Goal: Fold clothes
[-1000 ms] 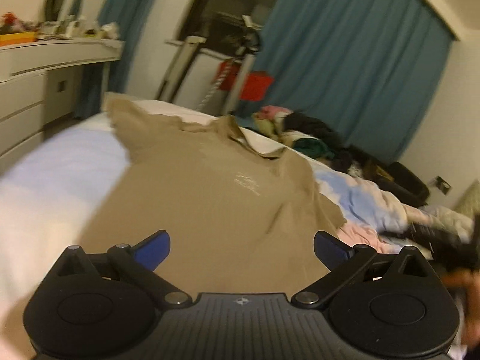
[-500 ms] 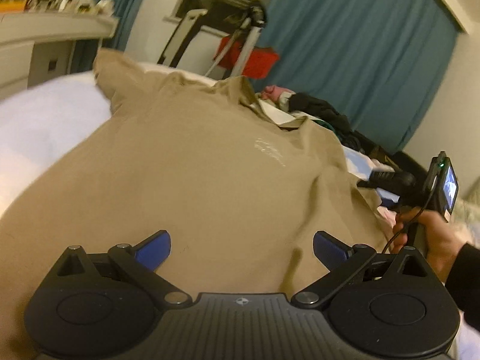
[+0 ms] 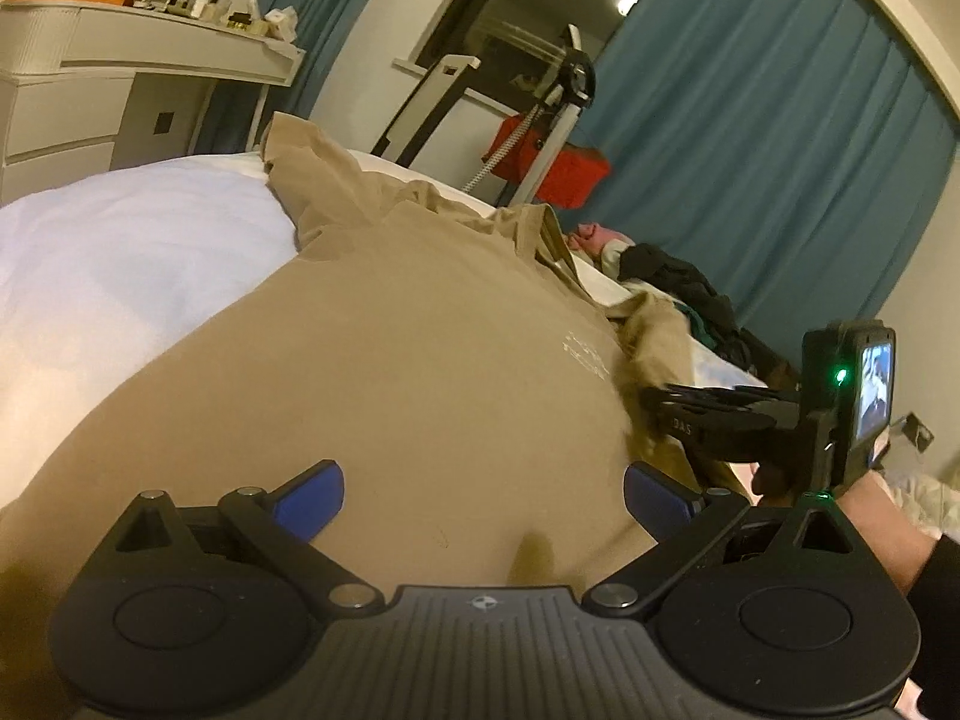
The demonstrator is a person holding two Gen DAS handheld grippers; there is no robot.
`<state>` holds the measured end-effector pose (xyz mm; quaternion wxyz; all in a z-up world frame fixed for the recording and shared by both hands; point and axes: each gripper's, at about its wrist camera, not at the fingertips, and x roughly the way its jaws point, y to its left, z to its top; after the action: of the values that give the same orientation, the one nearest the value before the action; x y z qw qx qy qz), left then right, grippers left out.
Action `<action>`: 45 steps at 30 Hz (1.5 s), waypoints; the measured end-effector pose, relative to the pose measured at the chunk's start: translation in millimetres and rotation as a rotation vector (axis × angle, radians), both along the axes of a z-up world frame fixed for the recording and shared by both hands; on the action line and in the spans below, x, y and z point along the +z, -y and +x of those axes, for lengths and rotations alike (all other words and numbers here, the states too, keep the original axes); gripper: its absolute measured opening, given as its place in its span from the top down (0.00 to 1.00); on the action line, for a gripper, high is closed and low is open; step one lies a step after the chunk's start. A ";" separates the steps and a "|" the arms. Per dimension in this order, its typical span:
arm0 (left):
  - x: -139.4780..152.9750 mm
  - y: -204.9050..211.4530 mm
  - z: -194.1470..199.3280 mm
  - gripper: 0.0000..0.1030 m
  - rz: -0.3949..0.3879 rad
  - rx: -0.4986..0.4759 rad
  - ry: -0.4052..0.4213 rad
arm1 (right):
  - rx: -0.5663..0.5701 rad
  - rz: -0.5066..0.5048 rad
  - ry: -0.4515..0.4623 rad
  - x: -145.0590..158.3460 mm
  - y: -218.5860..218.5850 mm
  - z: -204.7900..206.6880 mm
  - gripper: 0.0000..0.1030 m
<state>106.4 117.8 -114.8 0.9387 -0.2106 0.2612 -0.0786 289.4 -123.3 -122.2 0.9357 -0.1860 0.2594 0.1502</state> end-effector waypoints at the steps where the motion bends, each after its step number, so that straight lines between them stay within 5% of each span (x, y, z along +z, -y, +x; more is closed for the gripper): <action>1: -0.2 2.3 -1.7 0.02 0.002 -0.003 0.001 | 0.009 0.040 -0.012 2.6 5.7 -4.1 0.71; 2: -0.6 4.6 -3.0 0.02 0.003 -0.008 -0.001 | 0.009 0.094 -0.012 6.7 14.0 -9.4 0.54; 4: -2.1 9.0 -4.6 0.02 0.003 -0.021 -0.011 | -0.001 0.225 -0.001 15.2 34.3 -18.2 0.41; 9: -7.0 15.7 -5.6 0.02 0.006 -0.041 -0.023 | -0.163 0.579 -0.011 21.5 88.7 -5.7 0.41; 12: -10.5 14.4 -4.2 0.02 -0.001 -0.038 -0.032 | -0.340 0.652 -0.078 7.8 109.2 35.9 0.41; 18: -15.0 13.5 -2.0 0.01 -0.014 -0.028 -0.038 | -0.437 0.623 -0.086 0.4 114.1 90.0 0.44; 20: -17.7 15.3 -1.4 0.01 0.003 -0.035 -0.037 | -0.438 0.586 -0.057 11.2 118.1 91.2 0.78; 22: -19.5 16.8 -1.3 0.01 0.016 -0.039 -0.034 | -0.439 0.550 -0.028 22.0 122.1 92.3 0.89; 28: -20.7 14.8 -3.0 0.01 0.015 -0.040 -0.026 | -0.442 0.440 0.058 54.4 134.3 95.8 0.92; 36: -22.1 19.1 -4.4 0.01 0.055 -0.044 -0.022 | -0.752 0.304 0.105 78.2 240.9 110.5 0.91; 39: -22.7 22.7 -3.6 0.01 0.078 -0.045 -0.020 | -0.813 0.346 0.066 60.2 263.8 100.0 0.84; 43: -22.1 25.1 -2.8 0.01 0.096 -0.048 -0.021 | -0.811 0.596 0.021 29.0 264.9 58.3 0.36; 45: -22.3 24.5 -3.3 0.01 0.098 -0.049 -0.022 | -0.806 0.721 -0.002 13.4 265.4 37.5 0.36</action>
<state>103.1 93.3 -137.1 0.9428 -0.1588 0.2800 -0.0867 326.9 -388.7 -108.9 0.9234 0.2615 0.2432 -0.1410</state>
